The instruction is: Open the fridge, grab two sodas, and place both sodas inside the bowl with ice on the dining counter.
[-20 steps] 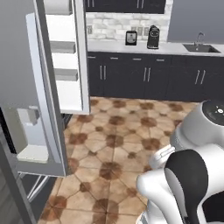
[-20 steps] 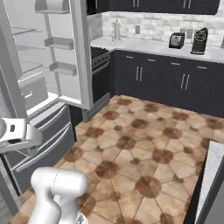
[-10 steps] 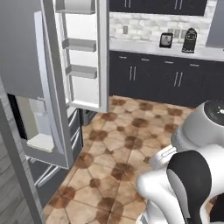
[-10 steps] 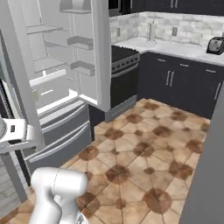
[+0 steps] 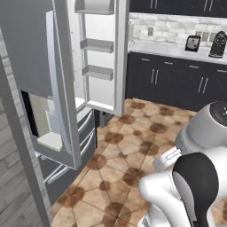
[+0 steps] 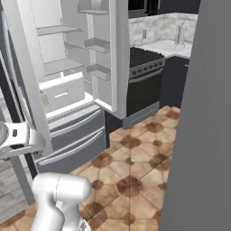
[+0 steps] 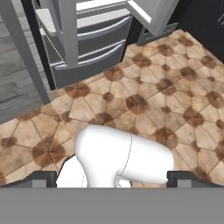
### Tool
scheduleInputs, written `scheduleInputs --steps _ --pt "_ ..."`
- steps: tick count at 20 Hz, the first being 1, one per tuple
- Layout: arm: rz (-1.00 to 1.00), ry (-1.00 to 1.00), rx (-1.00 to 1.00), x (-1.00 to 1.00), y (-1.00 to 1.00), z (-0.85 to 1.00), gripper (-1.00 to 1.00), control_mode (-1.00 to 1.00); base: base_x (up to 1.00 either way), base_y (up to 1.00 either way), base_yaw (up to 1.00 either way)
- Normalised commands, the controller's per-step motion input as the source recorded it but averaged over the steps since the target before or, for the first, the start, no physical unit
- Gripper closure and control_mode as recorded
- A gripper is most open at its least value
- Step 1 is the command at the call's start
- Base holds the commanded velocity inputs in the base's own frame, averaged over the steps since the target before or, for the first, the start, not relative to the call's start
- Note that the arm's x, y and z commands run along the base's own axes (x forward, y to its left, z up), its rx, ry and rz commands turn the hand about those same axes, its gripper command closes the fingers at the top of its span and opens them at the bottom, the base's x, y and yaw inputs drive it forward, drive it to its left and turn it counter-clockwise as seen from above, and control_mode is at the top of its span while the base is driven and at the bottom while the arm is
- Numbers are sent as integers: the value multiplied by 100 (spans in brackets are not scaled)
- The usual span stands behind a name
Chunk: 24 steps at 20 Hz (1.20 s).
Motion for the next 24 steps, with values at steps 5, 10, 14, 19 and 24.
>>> scheduleInputs --steps 5,10,14,19,24 --pt "0 0 0 0 0 0 -100 100 49 -58 31" --pt "0 0 0 0 0 0 -100 100 58 -38 24" --pt "0 0 0 0 0 0 -100 100 79 -1 2" --pt "0 0 0 0 0 0 -100 100 84 0 0" --pt "0 0 0 0 0 0 -100 100 67 -30 22"
